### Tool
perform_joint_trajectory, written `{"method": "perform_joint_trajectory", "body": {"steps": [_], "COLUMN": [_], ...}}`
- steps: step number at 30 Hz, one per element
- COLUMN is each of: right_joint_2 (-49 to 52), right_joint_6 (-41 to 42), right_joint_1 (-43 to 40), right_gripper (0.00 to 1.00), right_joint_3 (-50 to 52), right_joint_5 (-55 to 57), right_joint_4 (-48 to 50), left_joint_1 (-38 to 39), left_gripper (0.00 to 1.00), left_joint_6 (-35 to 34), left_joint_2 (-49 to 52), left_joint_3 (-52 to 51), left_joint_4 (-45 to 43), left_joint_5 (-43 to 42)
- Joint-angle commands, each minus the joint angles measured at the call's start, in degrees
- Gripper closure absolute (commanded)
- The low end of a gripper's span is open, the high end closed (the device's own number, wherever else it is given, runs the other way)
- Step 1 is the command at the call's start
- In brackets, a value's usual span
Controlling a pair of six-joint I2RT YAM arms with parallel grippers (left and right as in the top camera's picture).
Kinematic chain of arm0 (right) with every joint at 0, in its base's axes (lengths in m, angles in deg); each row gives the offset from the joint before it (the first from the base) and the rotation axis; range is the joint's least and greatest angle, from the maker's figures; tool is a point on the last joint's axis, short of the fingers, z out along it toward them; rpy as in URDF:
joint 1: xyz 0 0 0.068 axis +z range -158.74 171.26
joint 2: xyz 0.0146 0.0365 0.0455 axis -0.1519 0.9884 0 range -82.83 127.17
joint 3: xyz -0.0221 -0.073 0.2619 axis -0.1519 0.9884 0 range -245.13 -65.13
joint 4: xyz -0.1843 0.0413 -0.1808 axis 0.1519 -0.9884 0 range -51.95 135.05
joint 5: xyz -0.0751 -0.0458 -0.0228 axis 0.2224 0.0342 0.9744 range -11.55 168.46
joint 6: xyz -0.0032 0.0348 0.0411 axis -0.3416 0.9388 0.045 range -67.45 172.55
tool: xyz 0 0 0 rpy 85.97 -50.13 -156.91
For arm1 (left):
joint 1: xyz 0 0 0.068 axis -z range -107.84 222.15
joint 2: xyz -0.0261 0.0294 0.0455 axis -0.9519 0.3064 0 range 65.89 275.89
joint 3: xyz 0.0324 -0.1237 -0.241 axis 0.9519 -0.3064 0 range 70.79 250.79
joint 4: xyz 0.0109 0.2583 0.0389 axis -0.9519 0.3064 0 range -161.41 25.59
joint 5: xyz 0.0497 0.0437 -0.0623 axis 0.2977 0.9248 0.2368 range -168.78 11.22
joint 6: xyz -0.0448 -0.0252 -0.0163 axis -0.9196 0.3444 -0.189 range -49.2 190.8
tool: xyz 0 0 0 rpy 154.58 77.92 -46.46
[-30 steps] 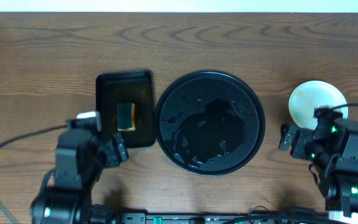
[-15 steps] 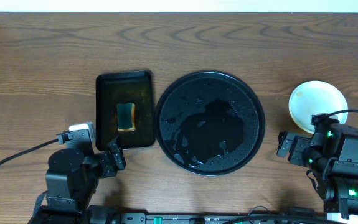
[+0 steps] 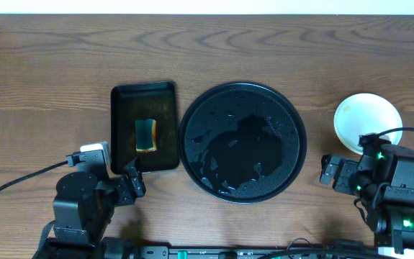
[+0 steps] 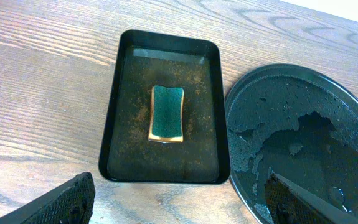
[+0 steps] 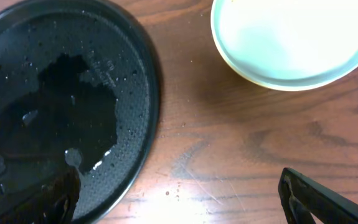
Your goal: Clean dirty plates on tray and stack at the side
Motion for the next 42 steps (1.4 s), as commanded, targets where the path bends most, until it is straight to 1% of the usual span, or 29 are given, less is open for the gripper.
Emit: {"method": "perform_joint_trajectory", "body": {"steps": [1, 4, 8, 10, 13, 16, 20, 25, 27, 30, 32, 37, 42], "right_joint_2": [-1.8, -4.9, -11.0, -15.2, -21.6, -28.3, -35.2, -40.9, -40.9, -40.9, -40.9, -40.9, -40.8], "right_joint_6": [-0.9, -3.3, -6.6, -7.4, -7.3, -7.1, -7.1, -7.1, -7.3, -10.2, -13.9, -14.1, -14.0], "right_joint_1": [0.7, 1.5, 5.3, 7.7, 9.3, 9.4, 9.4, 9.4, 9.4, 9.6, 9.6, 9.6, 9.6], "right_gripper": [0.01, 0.01, 0.01, 0.01, 0.01, 0.01, 0.01, 0.01, 0.01, 0.01, 0.01, 0.01, 0.01], "right_joint_3": [0.5, 1.3, 5.3, 9.3, 15.7, 23.0, 31.2, 39.6, 42.4, 42.3, 42.3, 42.3, 42.3], "right_joint_5": [2.5, 2.5, 2.5, 2.5, 1.8, 0.7, 0.7, 0.7, 0.7, 0.1, -0.4, -1.0, -1.0], "right_joint_4": [-0.4, 2.5, 9.9, 15.7, 24.3, 35.9, 48.7, 60.0, 63.5, 62.2, 61.0, 50.8, 50.6], "left_joint_1": [-0.3, -0.3, -0.3, -0.3, -0.3, -0.3, -0.3, -0.3, -0.3, -0.3, -0.3, -0.3, -0.3], "left_gripper": [0.13, 0.13, 0.13, 0.13, 0.13, 0.13, 0.12, 0.13, 0.12, 0.13, 0.13, 0.12, 0.12], "left_joint_6": [0.3, 0.3, 0.3, 0.3, 0.3, 0.3, 0.3, 0.3, 0.3, 0.3, 0.3, 0.3, 0.3], "left_joint_2": [0.0, 0.0, 0.0, 0.0, 0.0, 0.0, 0.0, 0.0, 0.0, 0.0, 0.0, 0.0, 0.0], "left_joint_3": [-0.3, -0.3, -0.3, -0.3, -0.3, -0.3, -0.3, -0.3, -0.3, -0.3, -0.3, -0.3, -0.3], "left_joint_4": [0.0, 0.0, 0.0, 0.0, 0.0, 0.0, 0.0, 0.0, 0.0, 0.0, 0.0, 0.0, 0.0], "left_joint_5": [0.7, 0.7, 0.7, 0.7, 0.7, 0.7, 0.7, 0.7, 0.7, 0.7, 0.7, 0.7, 0.7]}}
